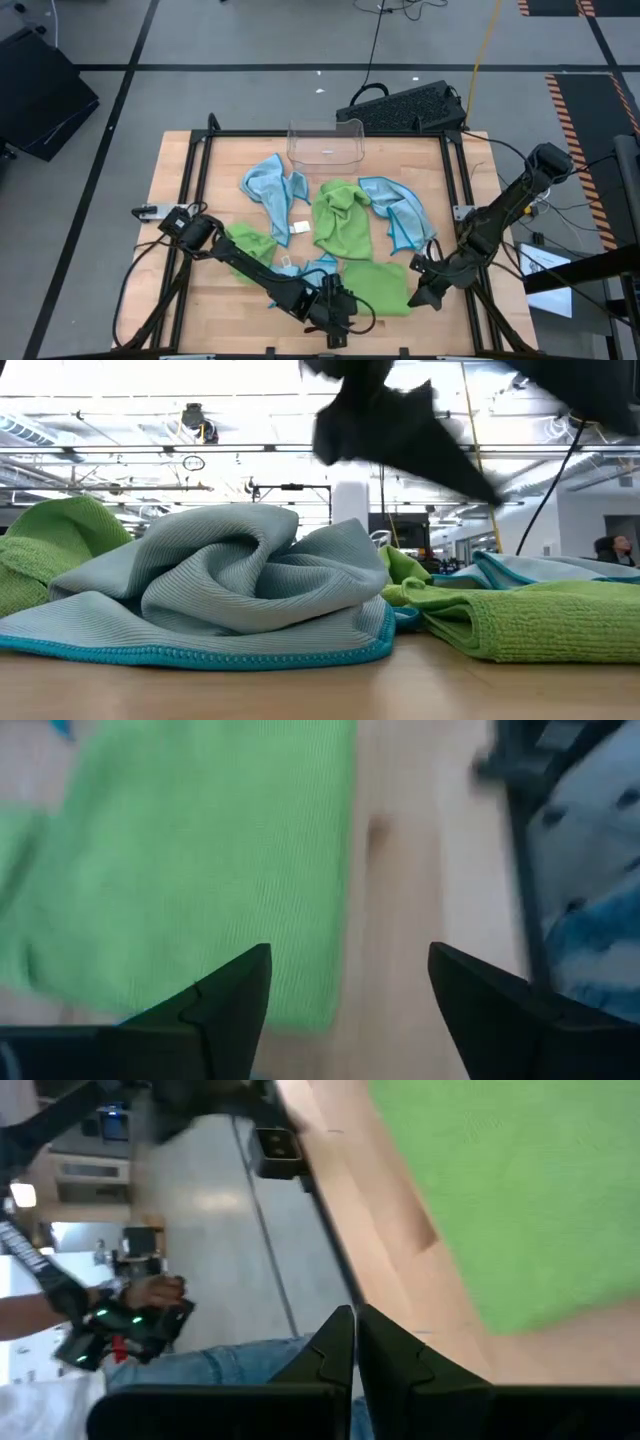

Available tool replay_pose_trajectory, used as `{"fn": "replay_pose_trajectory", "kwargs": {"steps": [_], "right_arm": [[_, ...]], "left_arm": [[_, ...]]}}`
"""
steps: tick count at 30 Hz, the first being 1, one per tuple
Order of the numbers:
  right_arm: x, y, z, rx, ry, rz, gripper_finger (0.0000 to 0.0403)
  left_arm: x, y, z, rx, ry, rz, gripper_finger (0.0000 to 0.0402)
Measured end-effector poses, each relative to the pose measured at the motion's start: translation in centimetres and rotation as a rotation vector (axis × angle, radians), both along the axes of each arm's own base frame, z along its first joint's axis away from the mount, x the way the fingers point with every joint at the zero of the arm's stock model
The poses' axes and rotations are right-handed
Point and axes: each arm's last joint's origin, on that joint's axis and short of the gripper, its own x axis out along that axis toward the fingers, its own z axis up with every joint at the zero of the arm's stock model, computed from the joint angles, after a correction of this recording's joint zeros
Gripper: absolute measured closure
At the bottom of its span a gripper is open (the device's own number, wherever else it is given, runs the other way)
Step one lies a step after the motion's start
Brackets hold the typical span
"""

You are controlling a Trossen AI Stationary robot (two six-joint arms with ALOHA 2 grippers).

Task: Fold microfiber towels
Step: Fold the bottom right green microfiber cloth

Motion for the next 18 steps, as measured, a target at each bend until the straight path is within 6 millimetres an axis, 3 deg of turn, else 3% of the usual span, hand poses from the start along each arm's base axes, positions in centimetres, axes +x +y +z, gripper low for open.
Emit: {"fn": "replay_pose_trajectory", "kwargs": {"steps": [9,15,18], "right_arm": [[0.5,-1.2,-0.9,-0.120,0.030,-0.002,0.0391],[2.5,-1.8,0.3,-0.201,-0.238,0.013,0.0392],[2.9,-2.8,-0.2,-0.278,-0.214,-0.022,0.0392]], "left_arm": [[2.0,1.6,1.5,-0.130,-0.117,0.104,0.0197],[3.3,3.2,-0.4,-0.172,-0.098,0.182,0.0261],[3.6,4.0,-1.6,-0.203,-0.051,0.242,0.0290]]}}
